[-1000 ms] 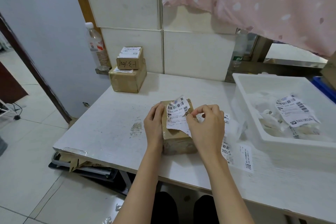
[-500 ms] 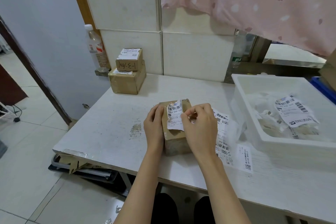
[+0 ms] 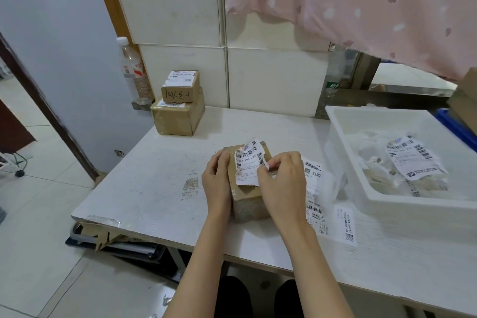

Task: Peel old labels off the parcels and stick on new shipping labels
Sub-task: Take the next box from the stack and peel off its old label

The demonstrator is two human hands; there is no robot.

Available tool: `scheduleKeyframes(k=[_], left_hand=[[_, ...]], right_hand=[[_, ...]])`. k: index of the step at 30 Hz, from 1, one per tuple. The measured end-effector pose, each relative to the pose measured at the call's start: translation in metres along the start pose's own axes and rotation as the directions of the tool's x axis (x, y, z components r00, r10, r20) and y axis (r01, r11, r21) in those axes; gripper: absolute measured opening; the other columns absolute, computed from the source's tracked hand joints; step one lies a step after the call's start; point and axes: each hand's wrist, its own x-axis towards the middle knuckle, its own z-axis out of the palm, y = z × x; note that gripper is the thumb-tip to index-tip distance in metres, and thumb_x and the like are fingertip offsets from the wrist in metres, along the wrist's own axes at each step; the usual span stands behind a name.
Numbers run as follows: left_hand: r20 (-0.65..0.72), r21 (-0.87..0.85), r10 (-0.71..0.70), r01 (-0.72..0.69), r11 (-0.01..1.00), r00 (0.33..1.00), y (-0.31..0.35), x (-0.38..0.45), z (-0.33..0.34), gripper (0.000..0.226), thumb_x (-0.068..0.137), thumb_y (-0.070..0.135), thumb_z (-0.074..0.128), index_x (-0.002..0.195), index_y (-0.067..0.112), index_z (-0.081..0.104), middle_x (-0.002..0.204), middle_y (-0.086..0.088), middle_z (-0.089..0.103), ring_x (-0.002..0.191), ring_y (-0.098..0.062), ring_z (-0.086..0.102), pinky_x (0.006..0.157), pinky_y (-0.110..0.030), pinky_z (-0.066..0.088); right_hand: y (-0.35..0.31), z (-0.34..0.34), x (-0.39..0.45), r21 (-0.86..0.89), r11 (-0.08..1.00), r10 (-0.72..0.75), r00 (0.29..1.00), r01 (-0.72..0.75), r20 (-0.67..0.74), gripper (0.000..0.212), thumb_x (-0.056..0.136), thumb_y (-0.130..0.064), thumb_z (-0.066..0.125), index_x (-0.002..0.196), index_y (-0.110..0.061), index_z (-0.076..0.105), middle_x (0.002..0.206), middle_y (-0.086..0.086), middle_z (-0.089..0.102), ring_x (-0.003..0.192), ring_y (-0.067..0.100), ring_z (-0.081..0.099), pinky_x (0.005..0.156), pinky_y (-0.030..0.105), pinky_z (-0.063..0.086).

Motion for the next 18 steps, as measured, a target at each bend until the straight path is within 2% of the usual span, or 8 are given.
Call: scheduleKeyframes(k=[3, 6, 9, 11, 13, 18], left_hand=[[-0.011, 0.005, 0.013, -0.013, 1.000, 1.000, 0.0001, -0.0010, 0.0009, 0.028, 0.097, 0.023, 0.057, 0.118, 0.009, 0.068, 0.114, -0.001, 0.071, 0.105, -0.013, 0.065, 0.075, -0.017, 0.049], [-0.008, 0.014, 0.024, -0.024, 1.000, 1.000, 0.0011, -0.0022, 0.0013, 0.026, 0.098, 0.022, 0.056, 0.116, 0.008, 0.069, 0.109, -0.001, 0.072, 0.097, -0.011, 0.065, 0.070, -0.014, 0.048], [-0.005, 0.009, 0.026, -0.026, 1.000, 1.000, 0.0015, -0.0024, 0.0016, 0.024, 0.098, 0.020, 0.056, 0.114, 0.007, 0.069, 0.103, 0.002, 0.071, 0.090, -0.008, 0.064, 0.066, -0.011, 0.048], [-0.006, 0.010, 0.028, -0.028, 1.000, 1.000, 0.0005, -0.0019, 0.0017, 0.025, 0.098, 0.021, 0.056, 0.115, 0.008, 0.069, 0.107, 0.000, 0.071, 0.095, -0.010, 0.065, 0.068, -0.012, 0.048], [-0.007, 0.024, 0.036, -0.035, 0.999, 0.999, -0.0010, -0.0013, 0.0018, 0.027, 0.098, 0.023, 0.056, 0.118, 0.008, 0.068, 0.113, -0.003, 0.071, 0.102, -0.014, 0.065, 0.072, -0.014, 0.048], [-0.004, 0.031, 0.041, -0.041, 0.999, 0.999, 0.0001, -0.0010, 0.0014, 0.026, 0.099, 0.021, 0.054, 0.115, 0.007, 0.069, 0.110, -0.004, 0.071, 0.091, -0.009, 0.064, 0.064, -0.010, 0.047]], right_hand=[[-0.0010, 0.0003, 0.0004, -0.010, 1.000, -0.028, 1.000, 0.028, 0.012, 0.004, 0.088, -0.008, 0.058, 0.086, -0.009, 0.055, 0.103, -0.003, 0.047, 0.102, 0.018, 0.051, 0.073, 0.020, 0.035], [-0.0045, 0.0019, -0.0016, 0.028, 0.997, -0.077, 0.997, 0.077, 0.020, 0.011, 0.091, -0.001, 0.050, 0.085, -0.009, 0.049, 0.115, -0.004, 0.046, 0.116, 0.013, 0.046, 0.080, 0.013, 0.029], [-0.0048, 0.0012, -0.0003, 0.024, 0.997, -0.071, 0.997, 0.070, 0.032, 0.010, 0.093, -0.001, 0.048, 0.087, -0.009, 0.049, 0.109, -0.004, 0.048, 0.097, 0.013, 0.048, 0.075, 0.017, 0.028], [-0.0042, 0.0006, 0.0008, 0.024, 0.998, -0.065, 0.998, 0.064, 0.025, 0.009, 0.093, -0.002, 0.049, 0.087, -0.009, 0.049, 0.107, -0.002, 0.050, 0.087, 0.009, 0.042, 0.073, 0.019, 0.028], [-0.0058, 0.0010, -0.0003, 0.024, 0.998, -0.062, 0.998, 0.062, 0.011, 0.011, 0.094, -0.003, 0.048, 0.087, -0.011, 0.048, 0.105, -0.002, 0.049, 0.084, 0.009, 0.040, 0.071, 0.020, 0.027], [-0.0083, 0.0010, -0.0041, 0.051, 0.998, -0.042, 0.999, 0.042, 0.007, 0.011, 0.095, -0.005, 0.048, 0.087, -0.012, 0.047, 0.101, -0.005, 0.048, 0.083, 0.008, 0.040, 0.071, 0.018, 0.028]])
